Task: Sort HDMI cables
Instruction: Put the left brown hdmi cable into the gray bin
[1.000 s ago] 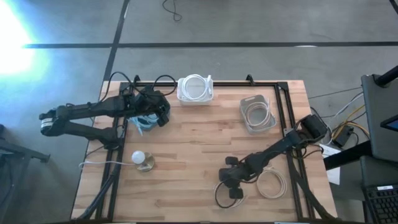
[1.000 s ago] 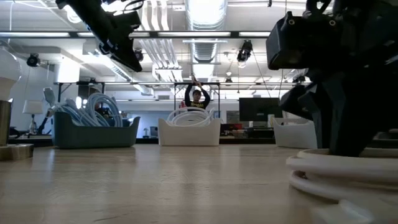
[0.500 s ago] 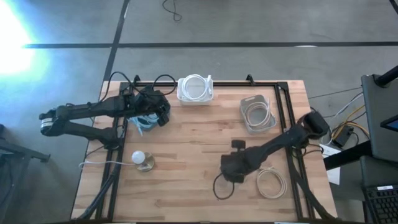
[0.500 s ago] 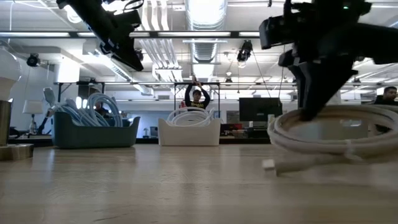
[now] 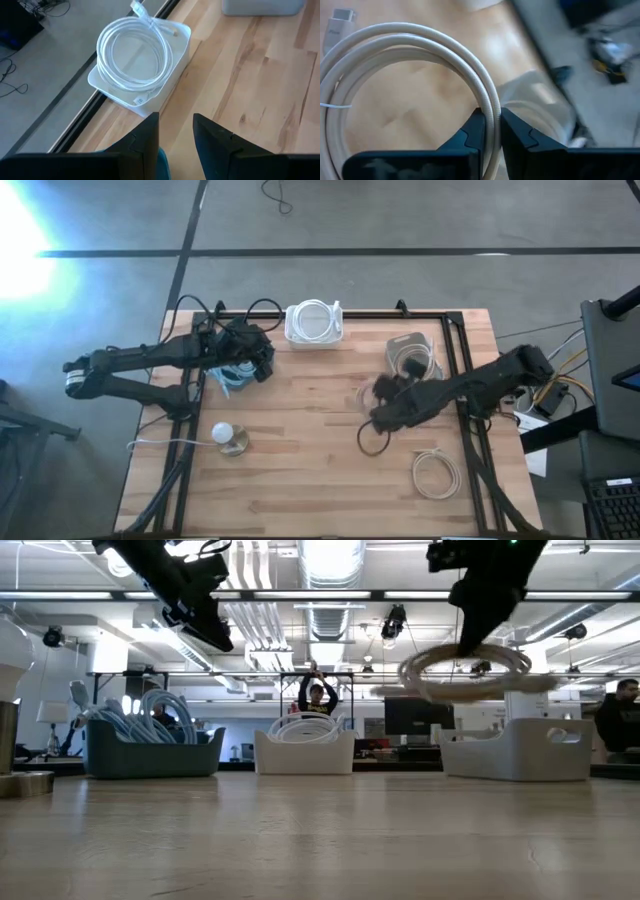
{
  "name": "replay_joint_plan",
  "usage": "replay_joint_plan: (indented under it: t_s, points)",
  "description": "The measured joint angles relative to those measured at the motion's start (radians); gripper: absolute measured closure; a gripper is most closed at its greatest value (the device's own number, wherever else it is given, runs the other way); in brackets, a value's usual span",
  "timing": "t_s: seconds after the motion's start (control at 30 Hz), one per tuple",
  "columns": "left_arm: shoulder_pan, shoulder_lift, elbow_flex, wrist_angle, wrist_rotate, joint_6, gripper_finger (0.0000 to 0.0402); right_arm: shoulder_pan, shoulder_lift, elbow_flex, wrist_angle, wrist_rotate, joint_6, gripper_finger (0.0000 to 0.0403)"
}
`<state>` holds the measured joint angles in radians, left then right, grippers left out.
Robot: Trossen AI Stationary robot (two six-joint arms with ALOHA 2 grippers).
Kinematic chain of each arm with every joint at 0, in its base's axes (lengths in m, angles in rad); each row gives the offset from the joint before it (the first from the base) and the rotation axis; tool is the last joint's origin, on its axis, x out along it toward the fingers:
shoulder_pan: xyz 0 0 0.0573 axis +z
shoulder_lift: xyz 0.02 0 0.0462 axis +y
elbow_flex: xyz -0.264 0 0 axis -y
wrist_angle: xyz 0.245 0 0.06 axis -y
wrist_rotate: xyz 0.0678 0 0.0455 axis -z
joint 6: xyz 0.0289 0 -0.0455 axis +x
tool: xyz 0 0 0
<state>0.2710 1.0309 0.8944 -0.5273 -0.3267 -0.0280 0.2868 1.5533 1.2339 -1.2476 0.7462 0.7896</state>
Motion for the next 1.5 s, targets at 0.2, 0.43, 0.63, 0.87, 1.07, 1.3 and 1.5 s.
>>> replay_joint_plan:
  t_s: [0.2,0.43,0.63,0.87,1.07,1.3,1.5]
  points:
    - [0.000,0.000,0.000,0.017,0.000,-0.001,0.0278,-0.090,-0.123,-0.063,-0.019,0.206,0.091,0.0362]
    - [0.000,0.000,-0.002,0.018,0.000,0.001,0.0278,-0.213,-0.244,-0.208,-0.021,0.252,0.246,0.0360]
    - [0.000,0.000,-0.022,0.024,0.000,0.001,0.0278,-0.288,-0.304,-0.344,-0.021,0.249,0.392,0.0359]
    - [0.000,0.000,-0.035,0.038,0.000,0.001,0.0278,-0.354,-0.314,-0.464,-0.020,0.248,0.510,0.0359]
    - [0.000,0.000,-0.035,0.049,0.000,0.001,0.0278,-0.381,-0.304,-0.498,-0.019,0.247,0.524,0.0345]
    - [0.000,0.000,-0.035,0.049,0.000,0.000,0.0278,-0.382,-0.303,-0.487,-0.018,0.245,0.521,0.0292]
    - [0.000,0.000,-0.035,0.049,0.000,-0.005,0.0278,-0.379,-0.303,-0.441,-0.020,0.181,0.445,0.0253]
